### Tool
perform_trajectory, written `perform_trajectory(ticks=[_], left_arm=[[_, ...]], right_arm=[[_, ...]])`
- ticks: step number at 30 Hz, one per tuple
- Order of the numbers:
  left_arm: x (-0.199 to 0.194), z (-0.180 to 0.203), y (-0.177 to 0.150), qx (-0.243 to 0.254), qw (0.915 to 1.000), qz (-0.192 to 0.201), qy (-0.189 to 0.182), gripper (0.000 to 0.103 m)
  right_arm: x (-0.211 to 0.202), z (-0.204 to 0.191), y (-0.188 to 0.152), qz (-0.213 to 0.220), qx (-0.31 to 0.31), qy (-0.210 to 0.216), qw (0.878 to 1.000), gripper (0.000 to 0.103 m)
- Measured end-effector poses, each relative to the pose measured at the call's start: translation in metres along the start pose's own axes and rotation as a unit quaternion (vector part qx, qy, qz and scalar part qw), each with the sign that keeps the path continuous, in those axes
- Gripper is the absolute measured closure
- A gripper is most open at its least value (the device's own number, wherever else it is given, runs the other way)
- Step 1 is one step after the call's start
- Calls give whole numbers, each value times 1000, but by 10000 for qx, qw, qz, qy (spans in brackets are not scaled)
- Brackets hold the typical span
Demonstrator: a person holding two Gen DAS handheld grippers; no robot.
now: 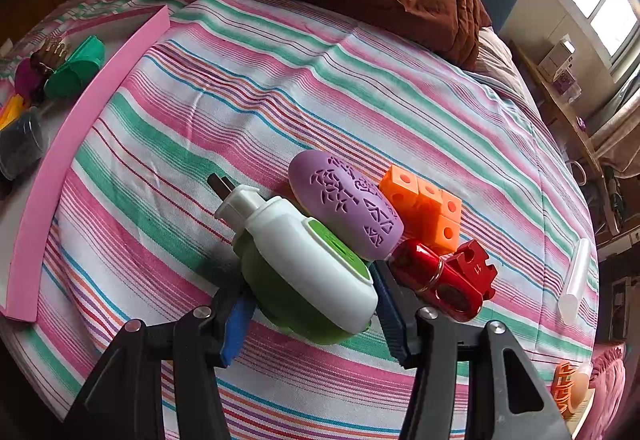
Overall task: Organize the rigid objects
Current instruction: 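Lower the brown comb into the tray and open the left gripper, then carry the white-green bottle into the tray and open the right gripper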
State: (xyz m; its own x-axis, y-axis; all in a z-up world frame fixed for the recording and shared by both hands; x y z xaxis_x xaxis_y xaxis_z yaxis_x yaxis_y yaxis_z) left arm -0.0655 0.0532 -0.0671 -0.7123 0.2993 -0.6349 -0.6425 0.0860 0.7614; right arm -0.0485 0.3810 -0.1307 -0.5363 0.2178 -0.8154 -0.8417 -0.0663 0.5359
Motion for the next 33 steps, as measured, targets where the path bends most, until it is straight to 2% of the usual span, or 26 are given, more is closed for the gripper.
perform_trajectory(ticks=[21,33], left_arm=[[-15,-17,-8,-74,9996,11,258,27],[-19,-39,-12,-242,9988,7,425,27]], right_arm=[[-3,-1,-2,6,25,13,10000,47],[-8,-2,-2,-95,343,246,9991,48]])
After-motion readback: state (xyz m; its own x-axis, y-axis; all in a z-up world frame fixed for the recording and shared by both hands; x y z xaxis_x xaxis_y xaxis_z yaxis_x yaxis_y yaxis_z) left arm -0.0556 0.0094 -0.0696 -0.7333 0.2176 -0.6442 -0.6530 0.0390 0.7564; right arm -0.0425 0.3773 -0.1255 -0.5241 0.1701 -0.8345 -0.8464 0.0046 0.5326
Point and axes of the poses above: each gripper's, at about its wrist camera, not at the fingertips, and x roughly the way its jaws point, z to its right, y to its top, the point moved 5 cm from there along x, roughly the way its jaws point, and after that the axes turned 10 degrees about z, right-handed, at the moved point
